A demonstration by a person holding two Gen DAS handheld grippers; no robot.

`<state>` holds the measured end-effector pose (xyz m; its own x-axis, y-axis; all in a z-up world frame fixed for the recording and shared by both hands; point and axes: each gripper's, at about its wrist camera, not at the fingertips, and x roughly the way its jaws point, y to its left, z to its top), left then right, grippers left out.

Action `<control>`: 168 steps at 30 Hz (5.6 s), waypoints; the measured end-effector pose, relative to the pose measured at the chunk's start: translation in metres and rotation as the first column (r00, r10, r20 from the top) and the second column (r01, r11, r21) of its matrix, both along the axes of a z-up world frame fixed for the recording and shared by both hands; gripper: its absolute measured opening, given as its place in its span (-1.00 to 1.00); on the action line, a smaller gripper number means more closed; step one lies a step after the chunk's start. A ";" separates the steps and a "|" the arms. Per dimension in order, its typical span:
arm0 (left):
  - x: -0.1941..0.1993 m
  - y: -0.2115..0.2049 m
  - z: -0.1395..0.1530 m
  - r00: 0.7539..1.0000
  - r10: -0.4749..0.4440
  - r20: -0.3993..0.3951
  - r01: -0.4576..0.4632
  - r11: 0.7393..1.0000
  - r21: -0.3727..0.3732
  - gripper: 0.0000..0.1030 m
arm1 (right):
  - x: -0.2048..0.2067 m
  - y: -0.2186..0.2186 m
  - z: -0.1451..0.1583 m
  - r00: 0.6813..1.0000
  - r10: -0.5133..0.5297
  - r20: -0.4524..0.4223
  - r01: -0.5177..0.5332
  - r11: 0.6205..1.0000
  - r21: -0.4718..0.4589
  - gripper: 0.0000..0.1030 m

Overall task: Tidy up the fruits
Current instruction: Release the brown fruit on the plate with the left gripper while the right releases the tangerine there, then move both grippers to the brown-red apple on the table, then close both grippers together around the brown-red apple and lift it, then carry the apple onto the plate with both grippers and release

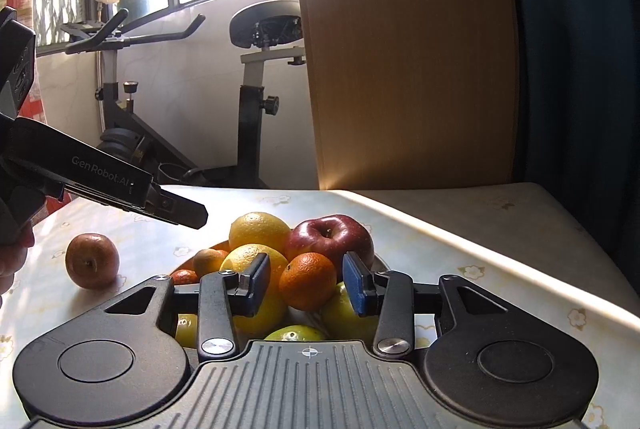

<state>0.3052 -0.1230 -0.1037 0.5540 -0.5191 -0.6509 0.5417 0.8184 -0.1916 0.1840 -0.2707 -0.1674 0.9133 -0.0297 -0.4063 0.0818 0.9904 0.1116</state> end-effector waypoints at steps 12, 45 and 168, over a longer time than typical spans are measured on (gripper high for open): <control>-0.009 0.084 0.023 0.994 0.111 0.014 -0.111 0.994 -0.015 -0.46 | -0.001 0.037 0.014 0.998 0.063 -0.014 -0.063 0.998 -0.022 -0.27; 0.029 0.152 -0.020 0.994 0.092 -0.059 -0.096 0.994 -0.056 0.04 | 0.067 0.153 -0.007 0.941 0.275 -0.196 -0.292 0.954 -0.066 -0.14; 0.030 0.008 -0.017 0.925 -0.195 -0.327 0.096 0.950 -0.296 -0.18 | -0.002 0.024 0.018 0.992 0.041 -0.116 -0.044 0.999 -0.022 0.02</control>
